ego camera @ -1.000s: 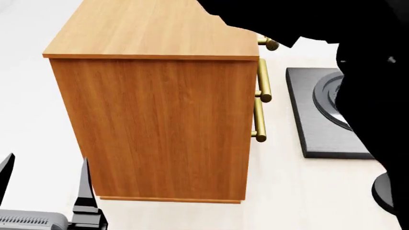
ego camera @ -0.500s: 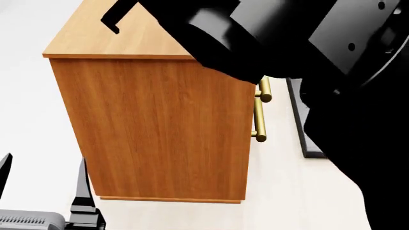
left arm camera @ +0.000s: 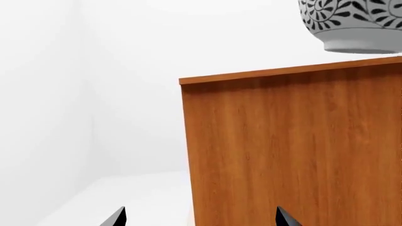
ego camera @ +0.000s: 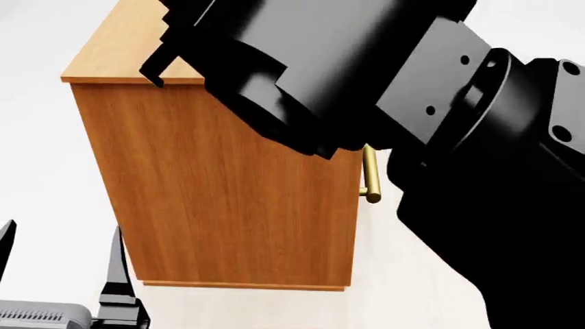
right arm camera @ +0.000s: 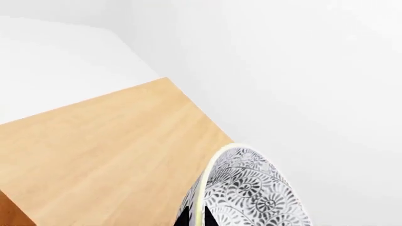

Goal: Put the bowl on the top of the cabinet.

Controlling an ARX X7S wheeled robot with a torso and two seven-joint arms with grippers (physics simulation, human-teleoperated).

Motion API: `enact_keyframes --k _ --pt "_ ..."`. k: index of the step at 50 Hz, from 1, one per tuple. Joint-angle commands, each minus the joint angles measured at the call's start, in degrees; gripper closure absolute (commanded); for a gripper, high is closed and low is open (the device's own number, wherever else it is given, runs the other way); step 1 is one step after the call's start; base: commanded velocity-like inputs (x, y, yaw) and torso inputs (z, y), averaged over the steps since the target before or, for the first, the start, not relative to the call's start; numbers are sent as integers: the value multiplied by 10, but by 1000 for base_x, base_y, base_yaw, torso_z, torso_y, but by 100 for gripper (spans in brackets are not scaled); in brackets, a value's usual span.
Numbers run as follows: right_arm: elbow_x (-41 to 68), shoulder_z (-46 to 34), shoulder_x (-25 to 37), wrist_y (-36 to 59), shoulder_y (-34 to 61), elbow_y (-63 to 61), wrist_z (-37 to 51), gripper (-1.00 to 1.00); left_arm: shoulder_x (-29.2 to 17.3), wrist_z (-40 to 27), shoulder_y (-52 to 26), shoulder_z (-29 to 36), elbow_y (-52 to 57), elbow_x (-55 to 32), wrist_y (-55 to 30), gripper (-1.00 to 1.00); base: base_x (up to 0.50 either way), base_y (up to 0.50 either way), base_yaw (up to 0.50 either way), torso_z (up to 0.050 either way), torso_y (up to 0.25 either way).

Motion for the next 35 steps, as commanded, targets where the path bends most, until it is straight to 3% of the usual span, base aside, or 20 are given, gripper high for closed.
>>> enact_keyframes --k 1,35 --pt "-18 0 -6 -7 -14 0 14 100 -1 -2 -1 3 3 1 -2 -100 0 0 0 0 0" --pt "-2 -5 -41 -5 -20 -26 37 100 -4 -2 2 2 -6 -6 7 -100 0 0 0 0 0"
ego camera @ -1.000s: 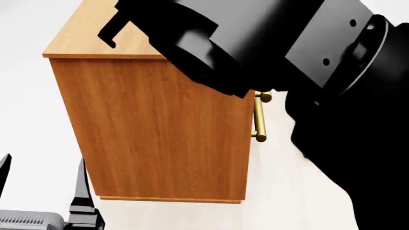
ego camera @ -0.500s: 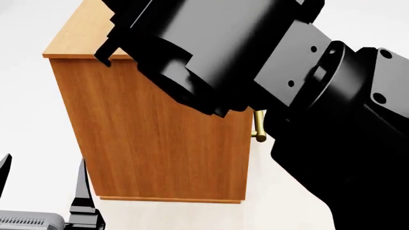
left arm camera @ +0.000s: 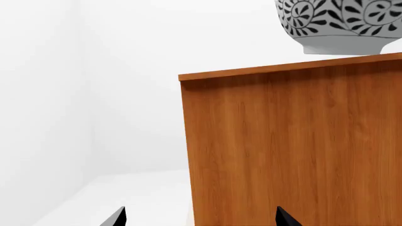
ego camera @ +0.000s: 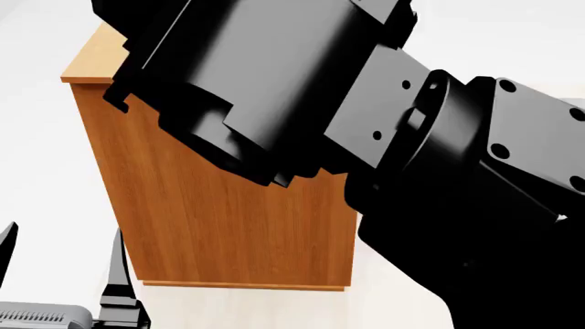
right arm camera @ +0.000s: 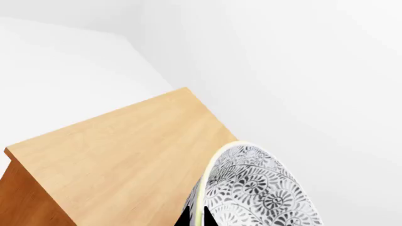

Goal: Put the bowl on the top of the cabinet.

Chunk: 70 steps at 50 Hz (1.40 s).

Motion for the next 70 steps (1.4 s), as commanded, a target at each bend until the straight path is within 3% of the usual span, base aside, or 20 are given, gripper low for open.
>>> enact_keyframes --k 1,35,36,59,70 --pt "-10 -3 -9 -1 -4 -11 5 100 -1 -1 1 1 0 -1 1 -100 0 0 0 0 0" --pt "-51 -33 -27 -74 -11 34 -30 100 -6 -1 -2 -2 -9 -7 4 -100 0 0 0 0 0" --pt "-46 -29 -24 -73 -8 29 -33 -100 -6 -1 -3 -3 -8 -8 3 -100 0 0 0 0 10" --pt "-11 22 38 -54 36 -16 -17 -100 -8 -5 -2 -1 -5 -8 3 -100 0 0 0 0 0" --pt "27 81 70 -29 102 -41 1 -100 -7 -7 -6 5 2 -7 -6 -100 0 0 0 0 0"
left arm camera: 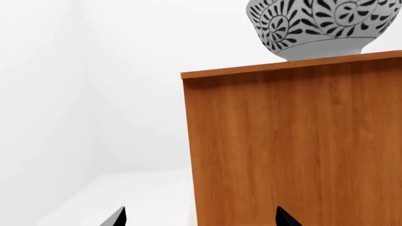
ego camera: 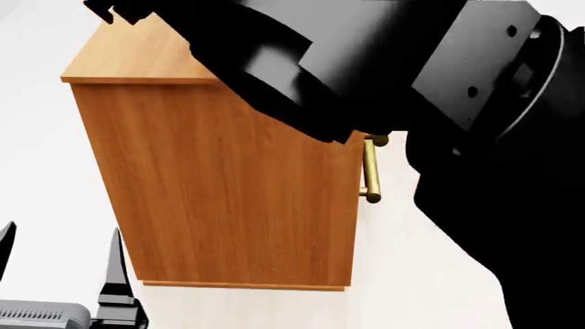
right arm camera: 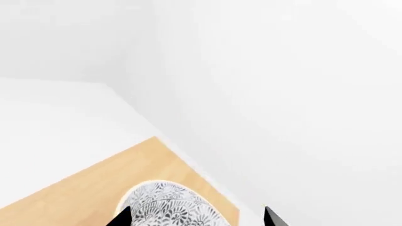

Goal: Put the bowl on the top of the cabinet.

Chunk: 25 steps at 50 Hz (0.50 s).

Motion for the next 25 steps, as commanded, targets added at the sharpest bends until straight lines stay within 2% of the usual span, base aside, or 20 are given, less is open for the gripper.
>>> enact_keyframes --k 1,17,25 --pt "33 49 31 23 53 -27 15 -100 1 -2 -2 4 3 1 -3 -100 0 0 0 0 0" --pt "67 86 72 60 108 -64 34 -100 1 -3 -3 7 2 1 -2 -100 0 0 0 0 0" --pt "106 125 121 75 107 -112 59 -100 1 -5 -2 11 7 2 -5 -100 0 0 0 0 0"
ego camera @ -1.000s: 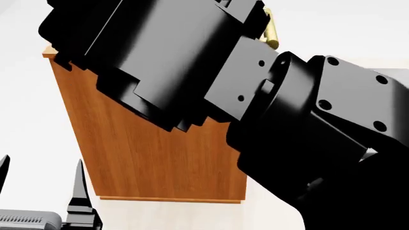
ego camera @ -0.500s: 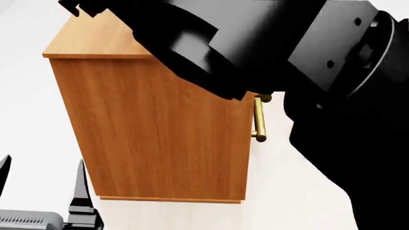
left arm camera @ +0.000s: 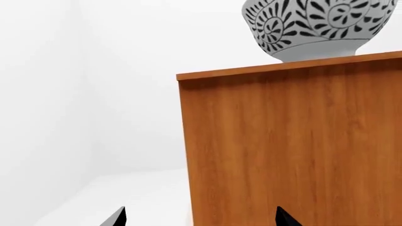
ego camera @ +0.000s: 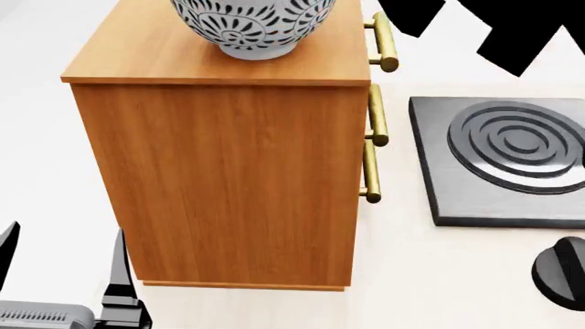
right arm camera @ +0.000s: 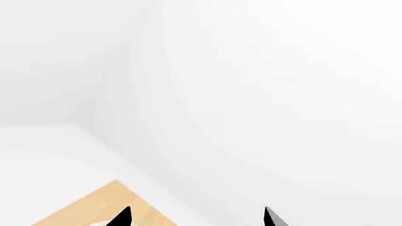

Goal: Put the bowl on the top of the cabinet.

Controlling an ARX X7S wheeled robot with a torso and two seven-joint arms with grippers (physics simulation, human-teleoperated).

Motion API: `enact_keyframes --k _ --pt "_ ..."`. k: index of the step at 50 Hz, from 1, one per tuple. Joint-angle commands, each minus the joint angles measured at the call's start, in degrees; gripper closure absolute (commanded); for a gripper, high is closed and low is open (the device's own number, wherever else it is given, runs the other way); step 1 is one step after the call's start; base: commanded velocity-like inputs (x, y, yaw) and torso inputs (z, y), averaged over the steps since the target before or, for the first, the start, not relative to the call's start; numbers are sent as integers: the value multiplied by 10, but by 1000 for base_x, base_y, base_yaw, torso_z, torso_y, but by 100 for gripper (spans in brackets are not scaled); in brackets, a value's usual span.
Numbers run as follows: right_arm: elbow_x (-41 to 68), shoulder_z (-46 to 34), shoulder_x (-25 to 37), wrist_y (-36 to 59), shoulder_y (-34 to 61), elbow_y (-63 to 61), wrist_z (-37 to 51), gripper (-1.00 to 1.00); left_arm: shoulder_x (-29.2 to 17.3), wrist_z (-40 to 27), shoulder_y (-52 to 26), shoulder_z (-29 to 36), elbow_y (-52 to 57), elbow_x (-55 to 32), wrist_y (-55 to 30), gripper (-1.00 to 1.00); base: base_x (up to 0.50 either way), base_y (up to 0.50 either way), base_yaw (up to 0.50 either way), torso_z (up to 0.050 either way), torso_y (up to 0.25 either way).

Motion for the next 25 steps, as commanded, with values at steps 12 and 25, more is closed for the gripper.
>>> enact_keyframes --k 12,25 --pt "76 71 121 14 -55 -143 80 -100 -4 -5 1 -2 9 -2 -2 -100 0 0 0 0 0" --pt "154 122 219 -16 -176 -295 177 -100 -5 -9 0 0 14 0 -6 -100 0 0 0 0 0"
